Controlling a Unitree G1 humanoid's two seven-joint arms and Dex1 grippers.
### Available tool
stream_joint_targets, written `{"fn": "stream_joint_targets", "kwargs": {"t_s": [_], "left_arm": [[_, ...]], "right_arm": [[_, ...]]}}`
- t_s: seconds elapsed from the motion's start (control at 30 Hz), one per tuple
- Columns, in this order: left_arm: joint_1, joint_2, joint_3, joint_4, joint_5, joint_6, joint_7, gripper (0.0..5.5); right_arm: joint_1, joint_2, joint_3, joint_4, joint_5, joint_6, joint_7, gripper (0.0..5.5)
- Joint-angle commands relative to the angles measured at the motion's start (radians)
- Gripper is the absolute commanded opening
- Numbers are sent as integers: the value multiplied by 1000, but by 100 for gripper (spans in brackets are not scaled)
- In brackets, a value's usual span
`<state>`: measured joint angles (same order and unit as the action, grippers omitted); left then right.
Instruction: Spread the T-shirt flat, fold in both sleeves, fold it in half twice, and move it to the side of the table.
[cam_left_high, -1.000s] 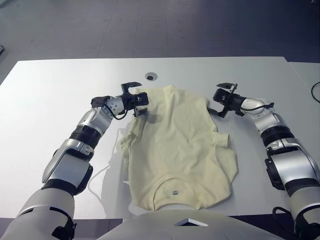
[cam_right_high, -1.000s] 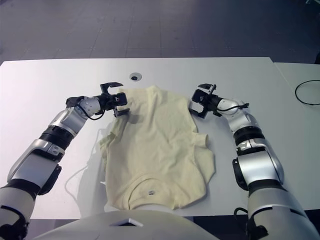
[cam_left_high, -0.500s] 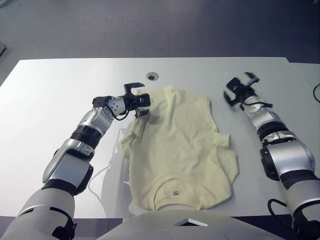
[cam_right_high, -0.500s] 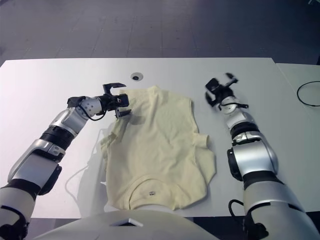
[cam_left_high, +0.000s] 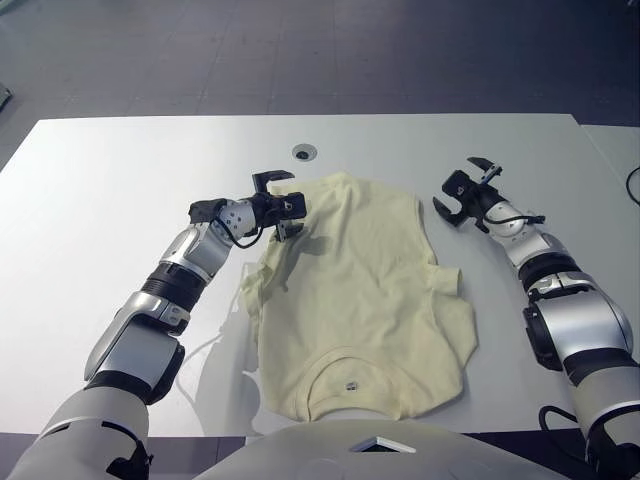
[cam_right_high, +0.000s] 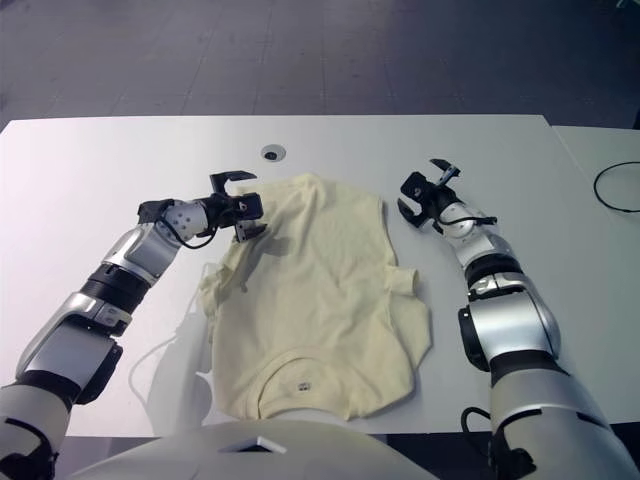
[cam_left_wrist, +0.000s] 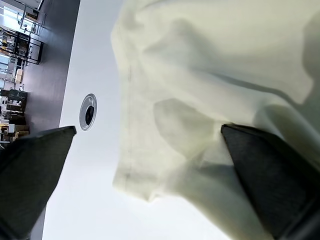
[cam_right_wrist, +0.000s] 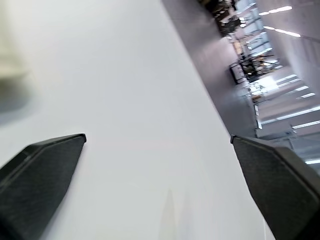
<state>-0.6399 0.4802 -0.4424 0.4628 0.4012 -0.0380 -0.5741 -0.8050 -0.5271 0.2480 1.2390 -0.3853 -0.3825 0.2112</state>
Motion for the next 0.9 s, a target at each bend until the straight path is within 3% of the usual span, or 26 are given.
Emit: {"fn": "stream_joint_targets", "kwargs": {"t_s": [0.03, 0.17, 0.27, 0.4, 0.63, 0.8, 0.9], "left_arm": [[-4, 6, 85, -179, 19, 83, 61, 540], [140, 44, 129, -558, -29, 271, -55, 540], [353, 171, 134, -946, -164, 489, -288, 540], [496, 305, 189, -1255, -329, 684, -458, 540], [627, 457, 124, -1312, -297, 671, -489, 540], [734, 516, 20, -1215, -158, 527, -420, 540], [796, 578, 24, -1171, -129, 451, -425, 540]], "right_arm": [[24, -15, -13, -59, 18, -21, 31, 539], [36, -15, -34, -124, 44, -20, 50, 539], [40, -20, -48, -167, 59, -14, 63, 539], [84, -61, -83, -236, 85, 6, 56, 539], [105, -69, -101, -278, 82, 35, 53, 539], [106, -81, -105, -289, 83, 41, 62, 539], [117, -81, -100, -293, 84, 34, 80, 539]]}}
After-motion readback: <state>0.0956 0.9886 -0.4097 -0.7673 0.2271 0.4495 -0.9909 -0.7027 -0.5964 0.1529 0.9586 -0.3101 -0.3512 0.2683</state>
